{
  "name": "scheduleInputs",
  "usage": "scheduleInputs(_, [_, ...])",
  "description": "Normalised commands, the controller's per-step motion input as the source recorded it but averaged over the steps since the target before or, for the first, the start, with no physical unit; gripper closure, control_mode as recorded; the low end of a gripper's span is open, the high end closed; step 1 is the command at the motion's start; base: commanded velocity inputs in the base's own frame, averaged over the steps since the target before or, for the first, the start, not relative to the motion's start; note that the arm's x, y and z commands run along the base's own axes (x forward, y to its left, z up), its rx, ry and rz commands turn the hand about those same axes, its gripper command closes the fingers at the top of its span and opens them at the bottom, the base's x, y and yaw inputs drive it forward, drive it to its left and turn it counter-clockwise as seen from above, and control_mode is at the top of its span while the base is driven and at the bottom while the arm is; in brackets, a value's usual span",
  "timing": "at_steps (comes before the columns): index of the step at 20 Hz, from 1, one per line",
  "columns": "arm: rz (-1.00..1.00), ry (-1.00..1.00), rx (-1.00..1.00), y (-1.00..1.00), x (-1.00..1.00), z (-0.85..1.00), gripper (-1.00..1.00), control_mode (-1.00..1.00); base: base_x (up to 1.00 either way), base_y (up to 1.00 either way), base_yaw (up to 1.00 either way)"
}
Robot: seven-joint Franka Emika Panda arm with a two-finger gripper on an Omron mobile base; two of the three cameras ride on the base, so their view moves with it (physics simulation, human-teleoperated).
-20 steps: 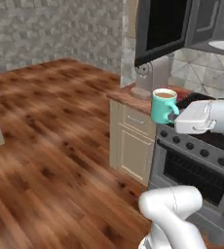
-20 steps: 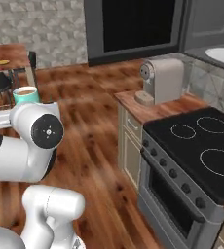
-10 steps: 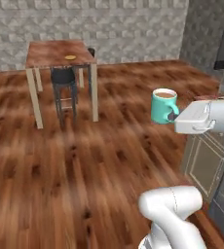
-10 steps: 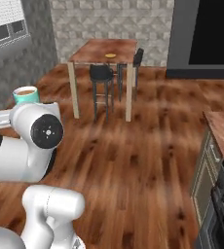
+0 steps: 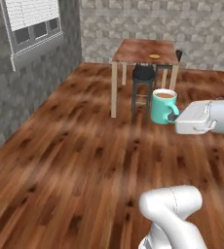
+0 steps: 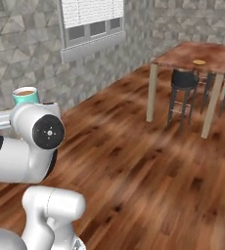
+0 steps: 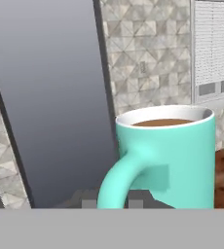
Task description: Pick the cup of tea, navigate to the dining table, and place it on the saucer.
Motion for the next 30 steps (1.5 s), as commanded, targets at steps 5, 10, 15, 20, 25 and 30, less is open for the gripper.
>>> scheduleInputs(5, [0.0, 0.0, 0.0, 0.0, 0.0, 0.0, 1.0, 1.0, -0.04, -0.13, 0.5])
scheduleInputs(10, [0.0, 0.0, 0.0, 0.0, 0.0, 0.0, 1.0, 1.0, -0.03, -0.06, 0.55])
scheduleInputs(15, [0.0, 0.0, 0.0, 0.0, 0.0, 0.0, 1.0, 1.0, -0.02, -0.05, 0.61])
scheduleInputs(20, [0.0, 0.0, 0.0, 0.0, 0.0, 0.0, 1.0, 1.0, 0.0, -0.18, 0.57])
scheduleInputs(25, [0.0, 0.0, 0.0, 0.0, 0.0, 0.0, 1.0, 1.0, 0.25, -0.8, 0.16])
scheduleInputs(30, [0.0, 0.0, 0.0, 0.0, 0.0, 0.0, 1.0, 1.0, 1.0, -0.91, -0.07])
